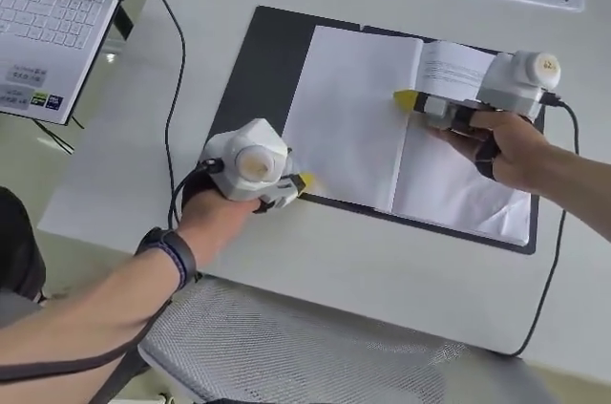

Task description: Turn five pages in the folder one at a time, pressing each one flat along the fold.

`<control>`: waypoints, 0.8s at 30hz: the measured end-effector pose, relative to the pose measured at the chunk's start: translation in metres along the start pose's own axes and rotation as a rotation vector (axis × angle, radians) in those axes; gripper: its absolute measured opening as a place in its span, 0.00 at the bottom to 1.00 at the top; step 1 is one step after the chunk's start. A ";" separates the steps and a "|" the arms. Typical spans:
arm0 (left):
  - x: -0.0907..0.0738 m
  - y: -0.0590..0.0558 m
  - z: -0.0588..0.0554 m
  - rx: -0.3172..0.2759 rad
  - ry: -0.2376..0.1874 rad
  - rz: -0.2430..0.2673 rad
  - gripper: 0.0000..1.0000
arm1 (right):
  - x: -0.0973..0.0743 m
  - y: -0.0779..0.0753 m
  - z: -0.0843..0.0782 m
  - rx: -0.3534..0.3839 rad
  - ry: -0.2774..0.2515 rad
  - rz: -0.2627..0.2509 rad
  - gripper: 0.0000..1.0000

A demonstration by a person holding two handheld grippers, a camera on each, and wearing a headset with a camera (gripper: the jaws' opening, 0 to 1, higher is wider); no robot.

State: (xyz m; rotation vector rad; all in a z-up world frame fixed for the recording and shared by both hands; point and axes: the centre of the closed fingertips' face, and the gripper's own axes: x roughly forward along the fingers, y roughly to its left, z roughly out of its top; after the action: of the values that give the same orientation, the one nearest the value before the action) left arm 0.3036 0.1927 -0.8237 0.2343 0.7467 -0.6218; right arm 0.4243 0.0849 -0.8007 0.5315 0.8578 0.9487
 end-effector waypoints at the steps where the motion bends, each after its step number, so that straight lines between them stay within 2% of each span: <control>1: 0.000 0.000 0.000 0.000 -0.001 0.000 0.32 | -0.001 0.000 0.001 0.002 -0.005 0.005 0.00; 3: -0.001 -0.001 0.000 -0.001 -0.002 0.000 0.32 | 0.001 -0.006 0.003 0.007 -0.010 0.013 0.00; 5: -0.002 -0.001 0.001 -0.004 -0.004 0.001 0.32 | 0.000 0.000 0.002 -0.003 -0.009 0.019 0.00; 7: -0.004 -0.002 0.002 -0.009 -0.010 0.005 0.33 | 0.001 -0.004 0.004 -0.009 -0.011 0.025 0.00; 9: -0.006 -0.004 0.003 -0.011 -0.011 0.004 0.33 | 0.004 -0.012 0.010 0.002 -0.032 0.020 0.00; 12: -0.007 -0.005 0.004 -0.011 -0.009 0.004 0.33 | 0.005 -0.014 0.018 0.028 -0.058 0.012 0.00; 16: -0.008 -0.005 0.005 -0.020 -0.011 0.005 0.32 | 0.008 -0.017 0.027 0.026 -0.069 0.002 0.00; 19: -0.009 -0.005 0.006 -0.022 -0.011 0.006 0.32 | 0.011 -0.031 0.045 0.081 -0.125 -0.009 0.00; 24: -0.014 -0.009 0.009 -0.022 -0.011 0.005 0.33 | 0.011 -0.022 0.052 0.082 -0.140 -0.018 0.00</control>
State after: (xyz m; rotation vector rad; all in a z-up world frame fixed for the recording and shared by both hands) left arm 0.2953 0.1882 -0.8072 0.2127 0.7414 -0.6093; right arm 0.4808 0.0820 -0.7917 0.6521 0.7758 0.8520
